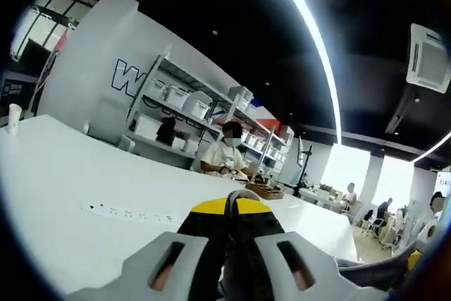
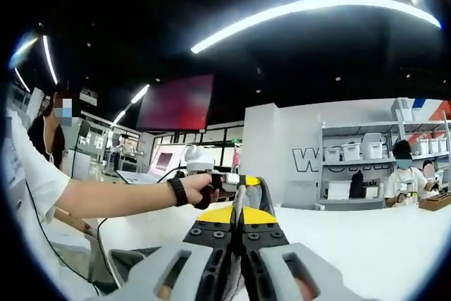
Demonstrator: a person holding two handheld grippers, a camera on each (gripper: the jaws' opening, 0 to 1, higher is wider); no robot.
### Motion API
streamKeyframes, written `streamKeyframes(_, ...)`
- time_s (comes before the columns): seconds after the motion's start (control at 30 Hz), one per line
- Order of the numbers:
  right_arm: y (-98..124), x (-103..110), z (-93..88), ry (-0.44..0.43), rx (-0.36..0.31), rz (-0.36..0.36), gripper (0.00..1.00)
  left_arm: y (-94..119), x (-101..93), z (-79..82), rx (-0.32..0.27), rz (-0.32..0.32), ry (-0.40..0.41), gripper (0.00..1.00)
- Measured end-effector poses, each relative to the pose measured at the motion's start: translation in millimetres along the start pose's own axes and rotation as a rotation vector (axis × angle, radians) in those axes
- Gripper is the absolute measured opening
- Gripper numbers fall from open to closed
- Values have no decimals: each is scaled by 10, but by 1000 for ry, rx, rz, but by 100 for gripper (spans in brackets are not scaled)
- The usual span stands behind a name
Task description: Open the folded towel by lifting each exposed corner and separating the folded layers until the towel lies flat within the target outline without major curled edges
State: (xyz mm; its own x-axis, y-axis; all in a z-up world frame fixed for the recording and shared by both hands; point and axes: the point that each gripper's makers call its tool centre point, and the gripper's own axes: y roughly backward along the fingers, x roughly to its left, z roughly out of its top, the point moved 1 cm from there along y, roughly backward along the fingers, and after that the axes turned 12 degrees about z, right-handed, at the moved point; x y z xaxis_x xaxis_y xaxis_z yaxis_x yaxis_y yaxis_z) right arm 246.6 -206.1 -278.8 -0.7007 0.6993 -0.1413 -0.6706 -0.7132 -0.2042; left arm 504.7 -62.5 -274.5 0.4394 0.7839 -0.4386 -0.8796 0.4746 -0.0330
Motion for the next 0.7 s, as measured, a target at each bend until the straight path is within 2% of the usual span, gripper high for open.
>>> streamKeyframes(0.23,56,4,47,8,-9,-15,0,-24,-114,45,-6,-19,-18,1)
streamKeyframes(0.33,154,75,37,20,-12,-31,0,-40,-263,-18,13,-37,-50,1)
streamKeyframes(0.57,289,194,35,27,-10,-39,0,-96,-473,-126,45,-70,-2,1)
streamKeyframes(0.7,299,294,8,49,6,-24,0,-131,-520,-151,54,-71,17,1)
